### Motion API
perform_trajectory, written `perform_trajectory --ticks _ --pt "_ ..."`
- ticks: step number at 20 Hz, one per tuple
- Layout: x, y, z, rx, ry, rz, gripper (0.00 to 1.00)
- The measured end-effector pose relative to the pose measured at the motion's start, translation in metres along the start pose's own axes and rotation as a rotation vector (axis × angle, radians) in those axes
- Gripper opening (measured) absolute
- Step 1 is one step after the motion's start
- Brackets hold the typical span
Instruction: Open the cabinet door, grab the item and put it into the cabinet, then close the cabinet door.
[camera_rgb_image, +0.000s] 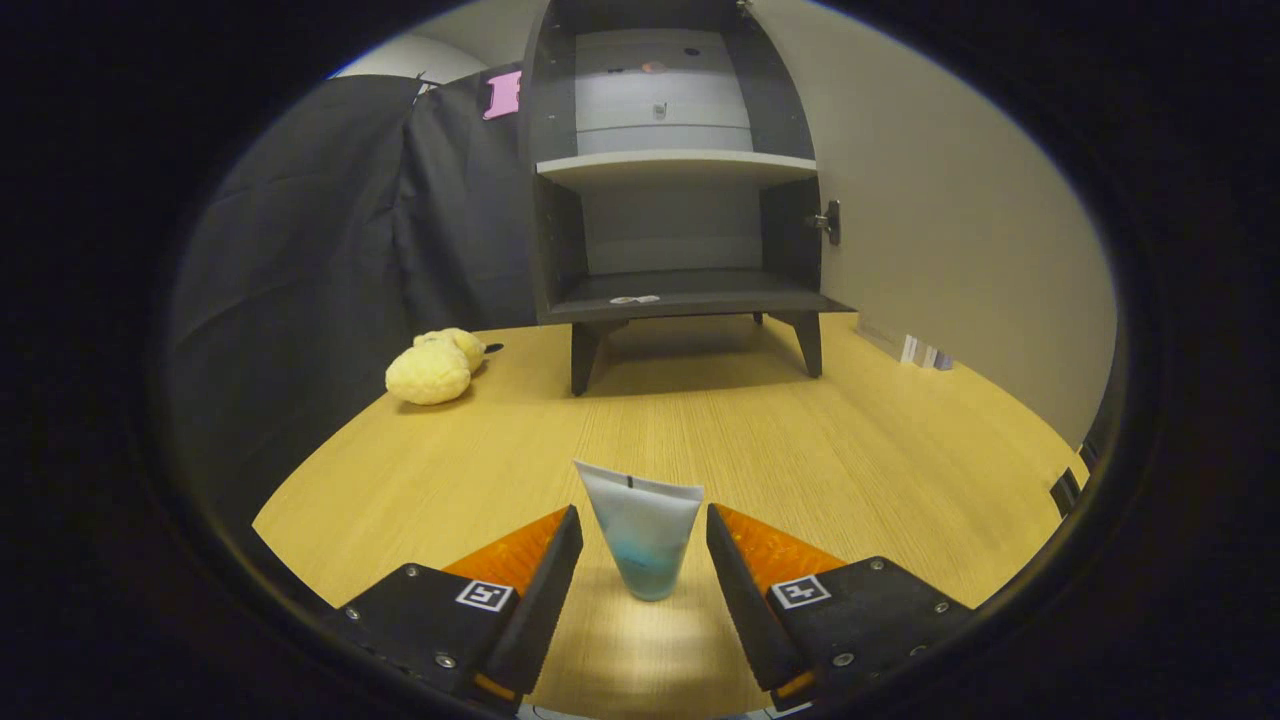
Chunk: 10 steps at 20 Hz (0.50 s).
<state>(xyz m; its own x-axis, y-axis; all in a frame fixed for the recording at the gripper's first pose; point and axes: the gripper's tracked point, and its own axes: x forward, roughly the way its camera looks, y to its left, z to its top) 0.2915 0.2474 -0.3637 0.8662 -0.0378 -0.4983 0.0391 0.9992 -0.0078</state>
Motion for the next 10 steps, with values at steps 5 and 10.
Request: perform_trajectory --ticks 5,10 --pt "0.0085 0.0013 -0.0076 0.022 0.041 -0.003 0.53" --pt "0.0054 0.0035 -0.0082 0.029 0.051 0.042 0.48"
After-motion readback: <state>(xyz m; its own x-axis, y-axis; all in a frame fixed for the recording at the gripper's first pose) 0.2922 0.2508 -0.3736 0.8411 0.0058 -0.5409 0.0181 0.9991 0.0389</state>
